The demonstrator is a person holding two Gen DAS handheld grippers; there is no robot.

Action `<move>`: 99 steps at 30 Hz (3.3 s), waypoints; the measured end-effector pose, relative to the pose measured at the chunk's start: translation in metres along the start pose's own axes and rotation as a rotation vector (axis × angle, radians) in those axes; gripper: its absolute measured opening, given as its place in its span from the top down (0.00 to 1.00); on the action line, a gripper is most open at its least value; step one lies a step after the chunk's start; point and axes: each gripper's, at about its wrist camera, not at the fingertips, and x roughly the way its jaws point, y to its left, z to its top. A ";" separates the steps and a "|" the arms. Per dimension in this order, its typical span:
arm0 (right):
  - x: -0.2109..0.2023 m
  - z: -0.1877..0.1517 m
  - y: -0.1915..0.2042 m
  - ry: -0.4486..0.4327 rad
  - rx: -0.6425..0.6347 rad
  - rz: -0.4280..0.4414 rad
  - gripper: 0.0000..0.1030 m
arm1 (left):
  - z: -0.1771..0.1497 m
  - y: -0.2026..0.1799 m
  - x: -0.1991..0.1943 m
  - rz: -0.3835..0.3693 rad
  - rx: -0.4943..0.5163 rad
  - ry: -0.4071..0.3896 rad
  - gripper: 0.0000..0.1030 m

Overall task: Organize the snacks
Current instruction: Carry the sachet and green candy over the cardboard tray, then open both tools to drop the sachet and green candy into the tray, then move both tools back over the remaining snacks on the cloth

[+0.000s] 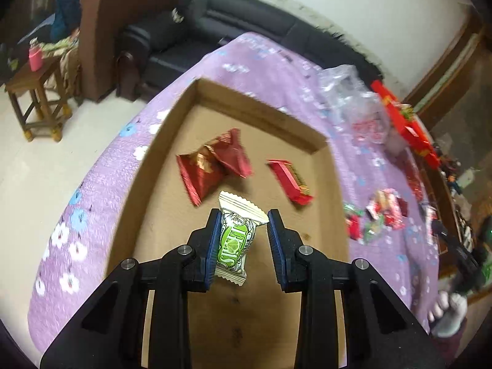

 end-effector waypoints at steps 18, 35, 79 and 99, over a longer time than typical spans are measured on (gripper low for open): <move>0.109 -0.009 0.215 0.243 -0.264 0.367 0.79 | 0.028 0.021 0.020 -0.073 -0.133 0.022 0.71; 0.083 -0.011 0.214 0.131 -0.308 0.342 0.57 | 0.008 0.000 -0.034 -0.094 -0.099 -0.070 0.71; 0.025 -0.007 -0.125 -0.163 0.357 0.115 0.21 | 0.004 -0.261 0.161 -0.225 0.202 0.295 0.67; 0.039 -0.011 -0.071 -0.033 0.169 0.324 0.21 | -0.025 -0.229 0.074 -0.292 0.244 0.208 0.67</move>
